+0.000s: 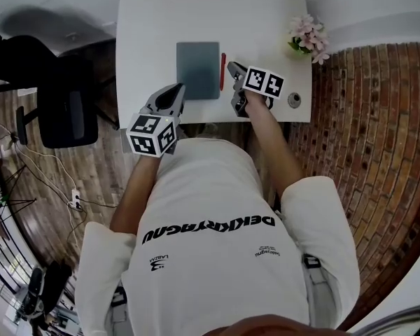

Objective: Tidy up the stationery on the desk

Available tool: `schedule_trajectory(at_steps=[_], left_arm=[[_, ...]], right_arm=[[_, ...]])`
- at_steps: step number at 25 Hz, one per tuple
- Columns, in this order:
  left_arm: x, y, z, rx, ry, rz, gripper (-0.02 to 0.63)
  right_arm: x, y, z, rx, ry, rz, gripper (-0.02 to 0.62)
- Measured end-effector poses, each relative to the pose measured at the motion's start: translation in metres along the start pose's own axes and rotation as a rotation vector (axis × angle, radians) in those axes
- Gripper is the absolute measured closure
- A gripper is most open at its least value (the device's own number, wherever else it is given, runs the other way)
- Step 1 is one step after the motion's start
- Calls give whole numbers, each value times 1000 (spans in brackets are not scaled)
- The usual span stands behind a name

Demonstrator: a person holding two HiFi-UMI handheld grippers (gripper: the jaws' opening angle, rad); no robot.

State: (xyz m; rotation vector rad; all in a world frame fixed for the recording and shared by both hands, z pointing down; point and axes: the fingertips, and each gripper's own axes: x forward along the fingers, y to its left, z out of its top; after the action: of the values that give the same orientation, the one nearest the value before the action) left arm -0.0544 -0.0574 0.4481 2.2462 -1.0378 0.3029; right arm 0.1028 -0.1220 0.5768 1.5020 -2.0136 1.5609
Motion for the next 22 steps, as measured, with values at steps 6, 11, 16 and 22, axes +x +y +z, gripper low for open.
schedule_trajectory(at_steps=[6,11,16,22], left_arm=[[1,-10,17,33,-33,-23,607],[0,-18,32,71,-68,-36,607],[-1,-22,42,102,-96,-37,608],[-1,-27,49,152,-113,-33,607]], right_arm=[[-38,37,22,-45,-145,11,595],[-70,81,37,-184,-264,23,598],[-88,117,32,-320,-323,45,598],[-106,138,33,-409,-397,62,598]])
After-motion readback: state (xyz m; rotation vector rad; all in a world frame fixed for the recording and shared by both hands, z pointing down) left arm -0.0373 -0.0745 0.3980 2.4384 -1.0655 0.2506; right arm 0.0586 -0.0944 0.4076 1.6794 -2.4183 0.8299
